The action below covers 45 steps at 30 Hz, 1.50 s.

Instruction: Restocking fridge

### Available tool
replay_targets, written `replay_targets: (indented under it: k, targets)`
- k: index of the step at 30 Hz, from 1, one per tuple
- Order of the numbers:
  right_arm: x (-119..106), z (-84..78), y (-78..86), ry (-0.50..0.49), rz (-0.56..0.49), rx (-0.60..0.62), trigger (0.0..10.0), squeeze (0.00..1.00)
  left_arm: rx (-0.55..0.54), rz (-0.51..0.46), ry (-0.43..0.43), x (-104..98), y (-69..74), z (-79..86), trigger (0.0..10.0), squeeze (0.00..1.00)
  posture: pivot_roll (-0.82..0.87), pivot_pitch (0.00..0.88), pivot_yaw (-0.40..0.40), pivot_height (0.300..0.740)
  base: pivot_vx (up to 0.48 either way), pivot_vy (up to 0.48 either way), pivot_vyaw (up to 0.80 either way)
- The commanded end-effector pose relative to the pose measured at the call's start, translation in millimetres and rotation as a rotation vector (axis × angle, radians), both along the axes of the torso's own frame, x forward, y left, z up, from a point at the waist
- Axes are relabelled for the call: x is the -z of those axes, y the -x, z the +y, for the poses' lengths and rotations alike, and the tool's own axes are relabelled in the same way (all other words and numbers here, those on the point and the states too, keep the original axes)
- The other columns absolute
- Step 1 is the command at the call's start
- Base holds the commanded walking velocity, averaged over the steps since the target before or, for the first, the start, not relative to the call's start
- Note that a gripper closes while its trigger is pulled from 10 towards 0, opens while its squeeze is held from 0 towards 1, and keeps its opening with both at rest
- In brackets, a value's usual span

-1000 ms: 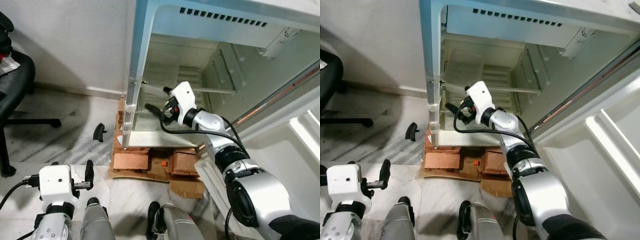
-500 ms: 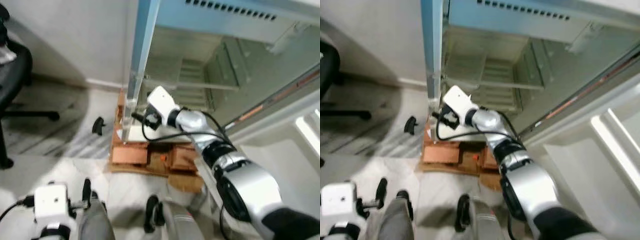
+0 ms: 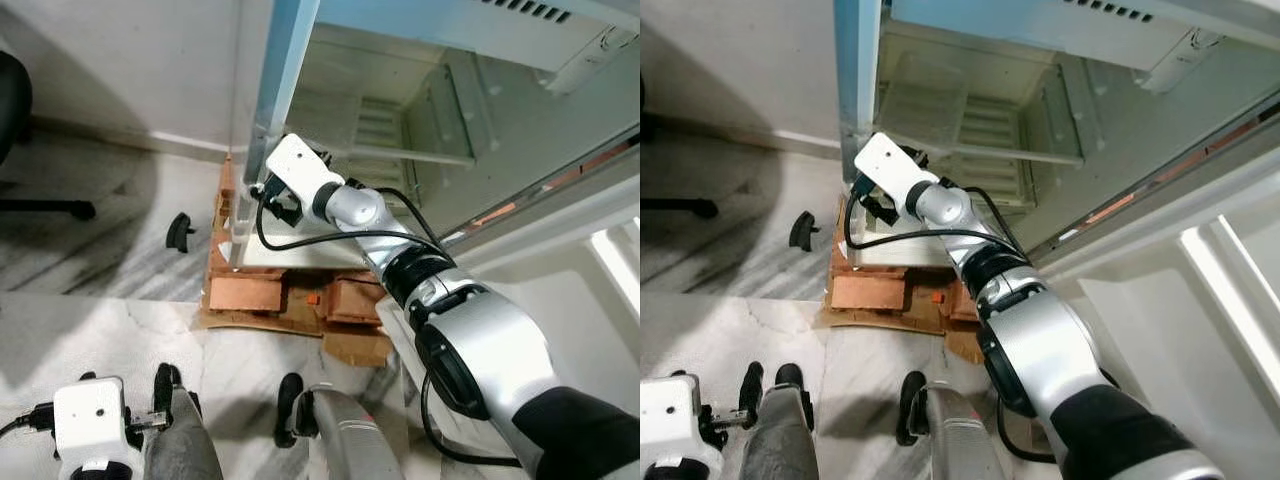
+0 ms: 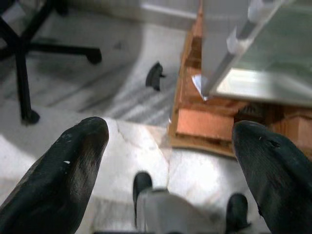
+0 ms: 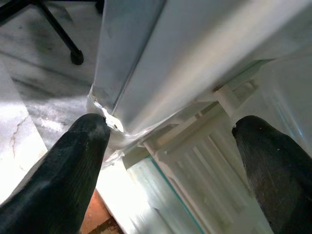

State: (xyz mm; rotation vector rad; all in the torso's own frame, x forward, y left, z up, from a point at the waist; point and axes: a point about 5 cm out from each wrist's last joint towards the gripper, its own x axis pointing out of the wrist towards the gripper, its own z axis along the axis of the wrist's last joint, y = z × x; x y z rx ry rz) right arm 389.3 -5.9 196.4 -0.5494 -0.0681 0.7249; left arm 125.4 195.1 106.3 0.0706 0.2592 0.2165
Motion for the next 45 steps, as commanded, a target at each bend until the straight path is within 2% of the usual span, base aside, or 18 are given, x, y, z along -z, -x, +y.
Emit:
replay_targets:
  k: [1,4,5,9,10,13,15,17,18,24,25,27,29,31,34,38,41,45]
  targets:
    - [-10,-16.1,-6.6,-0.072,-0.031,0.050,10.0,0.00,-0.013,0.053,0.007,9,4.4,0.4,10.0,0.00,0.24,0.411,-0.276,0.740,0.000,0.000,0.00]
    - [-2,-36.5,-9.5,0.032,-0.107,0.103,10.0,0.00,0.007,0.035,0.009,11,-6.4,-0.8,10.0,0.00,0.23,0.373,-0.259,0.740,0.000,0.000,0.00]
    - [2,-49.3,-11.2,0.063,-0.119,0.132,10.0,0.00,0.021,0.033,0.009,14,-13.7,-0.7,10.0,0.00,0.22,0.349,-0.250,0.740,0.000,0.000,0.00]
    - [6,-67.5,-10.5,-0.028,-0.051,0.099,10.0,0.00,0.053,0.003,0.009,15,-33.9,-1.1,10.0,0.00,0.21,0.286,-0.217,0.740,0.000,0.000,0.00]
    - [6,-67.5,-10.5,-0.028,-0.051,0.099,10.0,0.00,0.053,0.003,0.009,15,-33.9,-1.1,10.0,0.00,0.21,0.286,-0.217,0.740,0.000,0.000,0.00]
    - [13,-73.9,-5.7,-0.079,0.019,0.012,10.0,0.00,0.082,-0.022,0.003,15,-49.1,-1.5,10.0,0.00,0.20,0.245,-0.199,0.740,0.000,0.000,0.00]
    - [29,-75.4,4.0,-0.049,0.079,-0.100,10.0,0.00,0.101,-0.038,-0.004,16,-61.5,-1.0,10.0,0.00,0.19,0.218,-0.187,0.740,0.000,0.000,0.00]
    - [34,-74.0,6.5,-0.032,0.099,-0.123,10.0,0.00,0.104,-0.043,-0.005,16,-69.3,1.4,10.0,0.00,0.19,0.197,-0.176,0.740,0.000,0.000,0.00]
    - [53,-76.8,18.6,0.024,0.161,-0.229,10.0,0.00,0.118,-0.059,-0.011,15,-78.2,1.9,10.0,0.00,0.18,0.168,-0.157,0.740,0.000,0.000,0.00]
    - [87,-84.9,43.3,0.090,0.248,-0.352,10.0,0.00,0.150,-0.090,-0.022,13,-97.6,3.3,10.0,0.00,0.17,0.110,-0.128,0.740,0.000,0.000,0.00]
    - [94,-87.9,47.5,0.020,0.262,-0.293,10.0,0.00,0.161,-0.101,-0.026,12,-102.9,2.2,10.0,0.00,0.17,0.095,-0.123,0.740,0.000,0.000,0.00]
    - [96,-88.7,48.4,0.001,0.267,-0.275,10.0,0.00,0.164,-0.104,-0.026,12,-104.2,1.9,10.0,0.00,0.17,0.095,-0.123,0.740,0.000,0.000,0.00]
    - [97,-89.2,50.0,-0.085,0.260,-0.216,10.0,0.00,0.165,-0.108,-0.025,12,-107.9,2.8,10.0,0.00,0.16,0.070,-0.113,0.740,0.000,0.000,0.00]
    - [98,-94.3,56.5,-0.239,0.237,-0.111,10.0,0.00,0.167,-0.107,-0.021,16,-109.1,2.8,10.0,0.00,0.16,0.044,-0.100,0.740,0.000,0.000,0.00]
    - [99,-105.0,68.8,-0.395,0.227,0.042,10.0,0.00,0.175,-0.099,-0.011,20,-107.6,-0.7,10.0,0.00,0.15,0.029,-0.087,0.740,0.000,0.000,0.00]
    - [98,-107.7,80.5,-0.417,0.184,0.058,10.0,0.00,0.200,-0.097,-0.005,23,-113.1,-3.5,10.0,0.00,0.11,0.008,-0.049,0.740,0.000,0.000,0.00]
    - [101,-117.6,91.2,-0.477,0.199,0.186,10.0,0.00,0.239,-0.108,0.002,22,-124.7,-10.3,10.0,0.00,0.09,0.000,-0.032,0.740,0.000,0.000,0.00]
    - [99,-121.2,104.0,-0.496,0.189,0.238,10.0,0.00,0.247,-0.118,-0.001,22,-130.6,-12.5,10.0,0.00,0.08,0.000,-0.034,0.740,0.000,0.000,0.00]
